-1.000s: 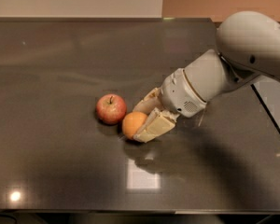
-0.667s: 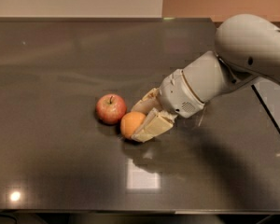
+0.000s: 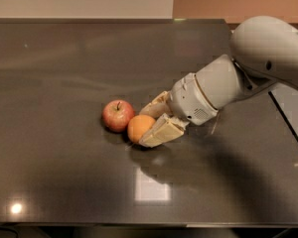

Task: Move orange near apple

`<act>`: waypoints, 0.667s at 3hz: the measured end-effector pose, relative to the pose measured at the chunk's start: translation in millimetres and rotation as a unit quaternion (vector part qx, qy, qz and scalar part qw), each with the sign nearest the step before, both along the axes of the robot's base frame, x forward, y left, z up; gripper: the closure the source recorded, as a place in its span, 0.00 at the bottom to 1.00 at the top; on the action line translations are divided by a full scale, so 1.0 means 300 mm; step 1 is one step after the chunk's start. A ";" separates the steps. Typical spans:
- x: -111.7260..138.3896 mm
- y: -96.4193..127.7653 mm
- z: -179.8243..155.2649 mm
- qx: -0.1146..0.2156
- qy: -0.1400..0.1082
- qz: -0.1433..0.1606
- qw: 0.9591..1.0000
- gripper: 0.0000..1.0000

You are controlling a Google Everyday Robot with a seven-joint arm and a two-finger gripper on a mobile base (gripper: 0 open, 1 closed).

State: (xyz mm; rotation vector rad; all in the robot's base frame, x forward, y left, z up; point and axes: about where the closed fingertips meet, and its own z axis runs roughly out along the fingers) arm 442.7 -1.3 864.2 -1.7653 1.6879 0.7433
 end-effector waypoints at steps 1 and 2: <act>-0.004 0.005 0.003 -0.001 -0.001 0.002 1.000 0.00; -0.004 0.005 0.003 -0.001 -0.001 0.002 1.000 0.00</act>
Offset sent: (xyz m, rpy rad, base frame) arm -0.0010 0.0013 0.0008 -0.0011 -0.0020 0.0029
